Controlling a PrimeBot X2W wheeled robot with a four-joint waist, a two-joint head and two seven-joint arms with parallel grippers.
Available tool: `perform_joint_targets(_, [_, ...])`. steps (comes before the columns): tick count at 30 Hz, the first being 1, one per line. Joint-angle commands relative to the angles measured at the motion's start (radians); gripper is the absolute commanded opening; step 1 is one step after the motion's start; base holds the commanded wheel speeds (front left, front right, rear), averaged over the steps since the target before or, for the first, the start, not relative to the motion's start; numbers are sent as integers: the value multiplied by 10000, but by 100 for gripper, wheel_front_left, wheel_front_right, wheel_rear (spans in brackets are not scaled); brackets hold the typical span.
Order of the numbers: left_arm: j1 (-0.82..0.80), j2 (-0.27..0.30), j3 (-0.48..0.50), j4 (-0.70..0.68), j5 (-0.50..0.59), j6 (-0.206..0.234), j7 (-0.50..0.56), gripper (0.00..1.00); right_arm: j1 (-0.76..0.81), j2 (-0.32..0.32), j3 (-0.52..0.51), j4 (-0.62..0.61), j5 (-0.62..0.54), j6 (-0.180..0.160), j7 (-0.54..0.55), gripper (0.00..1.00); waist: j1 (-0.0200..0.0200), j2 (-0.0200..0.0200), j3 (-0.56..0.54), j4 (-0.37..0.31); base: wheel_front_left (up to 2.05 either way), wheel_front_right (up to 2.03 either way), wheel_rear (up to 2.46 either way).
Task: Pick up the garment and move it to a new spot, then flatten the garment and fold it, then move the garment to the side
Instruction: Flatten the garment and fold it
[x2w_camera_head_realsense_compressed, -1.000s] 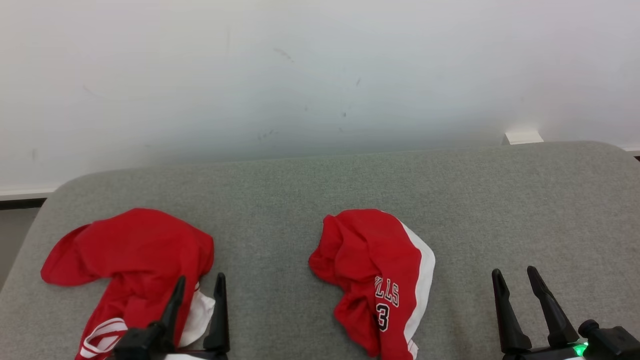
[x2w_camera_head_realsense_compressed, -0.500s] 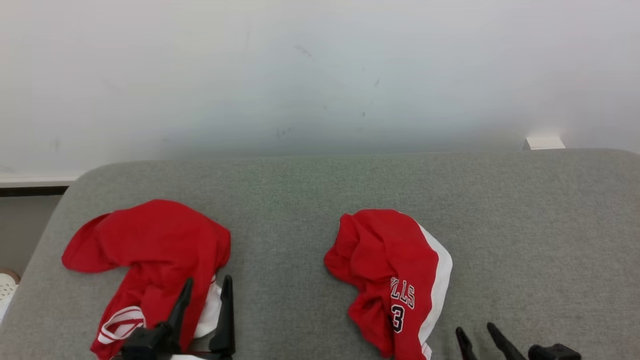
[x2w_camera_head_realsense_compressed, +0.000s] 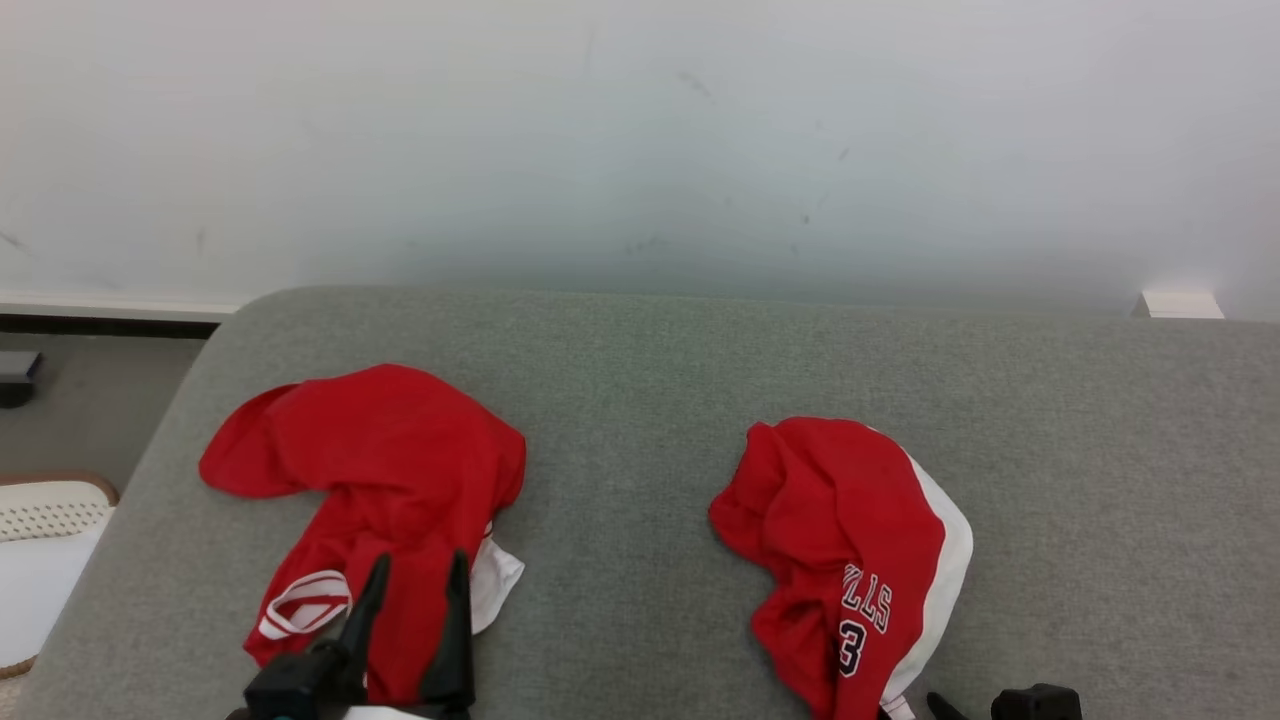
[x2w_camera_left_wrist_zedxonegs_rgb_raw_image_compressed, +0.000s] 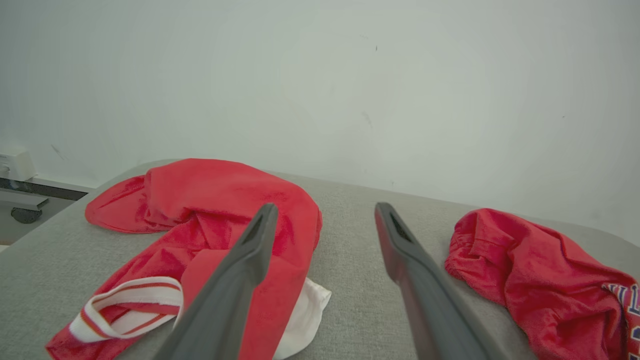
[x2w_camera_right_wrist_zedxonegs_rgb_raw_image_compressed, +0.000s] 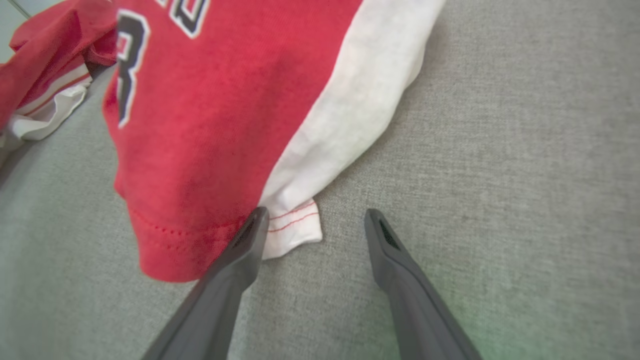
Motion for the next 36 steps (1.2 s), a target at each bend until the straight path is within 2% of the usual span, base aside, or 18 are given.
perform_joint_targets(1, [-85,31,12,17,-168,40,-5,100,-55,60,93,279,63,-21,131,100,0,0,19,150,0,0,0])
perform_joint_targets(3, [-105,29,-1,18,-179,39,-5,100,-123,112,260,543,119,-21,217,100,0,0,41,272,0,0,0])
perform_joint_targets(4, [-106,31,6,19,-181,37,-6,100,-145,146,374,688,159,-20,275,84,0,0,46,324,0,0,0])
perform_joint_targets(6, [-94,30,30,24,-182,44,-6,100,-192,189,564,876,250,5,330,6,0,0,61,410,0,0,0])
perform_joint_targets(7, [-87,30,50,22,-176,47,-6,100,-219,203,673,921,291,12,328,0,0,0,62,435,0,0,0])
perform_joint_targets(15, [2,30,106,40,-204,66,-6,100,-652,-158,964,947,507,-8,-395,0,0,0,-68,282,0,0,0])
perform_joint_targets(23, [82,28,91,-6,-238,125,-6,100,-1017,-750,523,417,629,-12,-1042,0,0,0,-157,-176,0,0,0])
perform_joint_targets(31, [5,31,18,-29,-274,127,-6,100,-1554,-1901,-274,-445,596,-12,-811,0,0,0,-8,-554,0,0,0])
perform_joint_targets(36, [-388,29,-79,-138,-59,104,-6,100,-2704,-2793,-490,-1082,908,-12,-388,0,0,0,812,-666,0,0,0])
